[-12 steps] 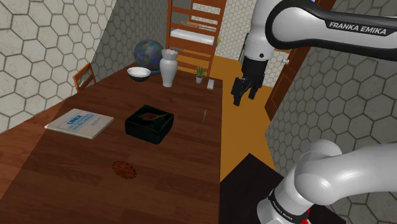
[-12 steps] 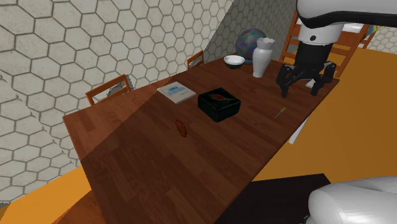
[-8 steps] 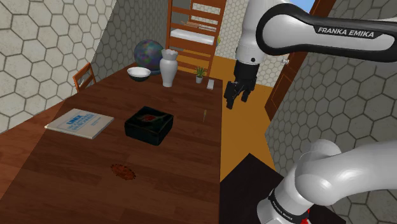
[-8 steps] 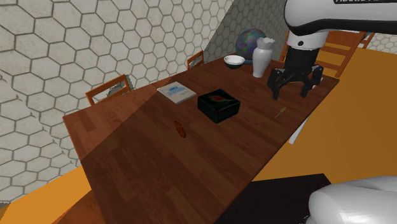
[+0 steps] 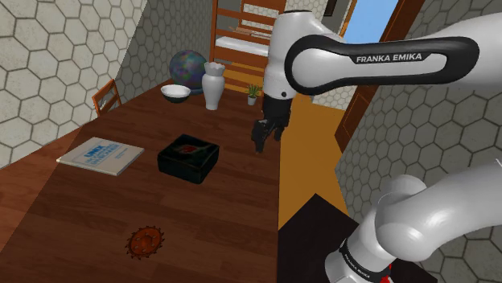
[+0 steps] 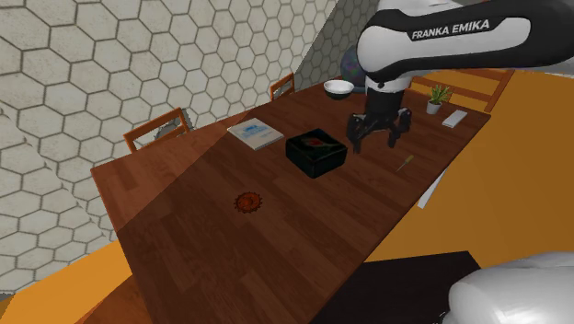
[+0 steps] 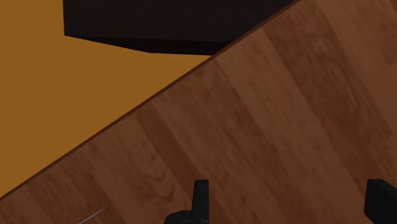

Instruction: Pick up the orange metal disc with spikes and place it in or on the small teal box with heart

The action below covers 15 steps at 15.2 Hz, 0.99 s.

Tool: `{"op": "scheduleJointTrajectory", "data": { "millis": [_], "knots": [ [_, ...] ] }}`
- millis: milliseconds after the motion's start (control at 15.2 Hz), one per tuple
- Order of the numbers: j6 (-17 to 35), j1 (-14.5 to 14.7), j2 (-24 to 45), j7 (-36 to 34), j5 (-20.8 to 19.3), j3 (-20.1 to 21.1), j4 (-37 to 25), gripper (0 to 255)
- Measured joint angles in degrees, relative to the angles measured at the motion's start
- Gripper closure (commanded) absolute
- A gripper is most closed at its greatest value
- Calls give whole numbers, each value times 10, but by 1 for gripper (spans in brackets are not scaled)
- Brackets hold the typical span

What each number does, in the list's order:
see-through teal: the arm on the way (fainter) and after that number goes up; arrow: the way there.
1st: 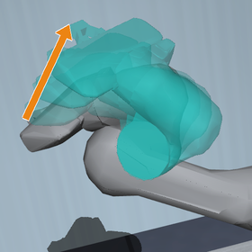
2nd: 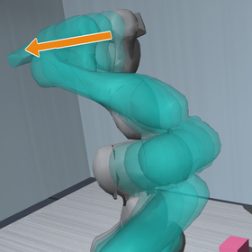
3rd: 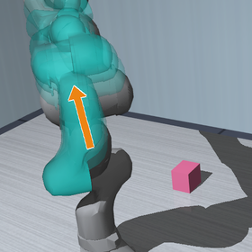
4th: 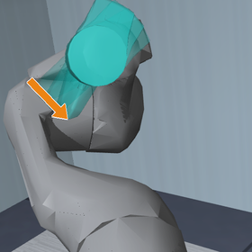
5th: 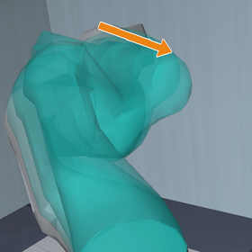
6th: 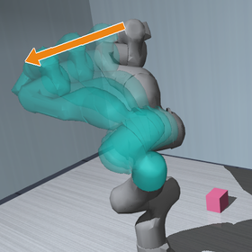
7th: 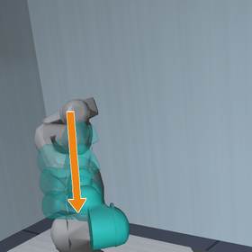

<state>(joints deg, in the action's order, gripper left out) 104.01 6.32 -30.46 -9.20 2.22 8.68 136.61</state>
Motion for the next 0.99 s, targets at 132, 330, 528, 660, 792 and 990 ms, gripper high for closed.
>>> {"op": "scheduleJointTrajectory", "data": {
  "millis": [132,330,528,660,792,990],
  "knots": [
    [30,8,37,0,3,12,-11,0],
    [75,21,81,0,6,30,-14,0],
    [116,31,133,0,3,48,-30,0],
    [137,40,166,-7,0,63,-45,0],
    [160,48,202,-11,-6,76,-60,0],
    [189,58,258,-18,-20,92,-90,0]
  ]
}}
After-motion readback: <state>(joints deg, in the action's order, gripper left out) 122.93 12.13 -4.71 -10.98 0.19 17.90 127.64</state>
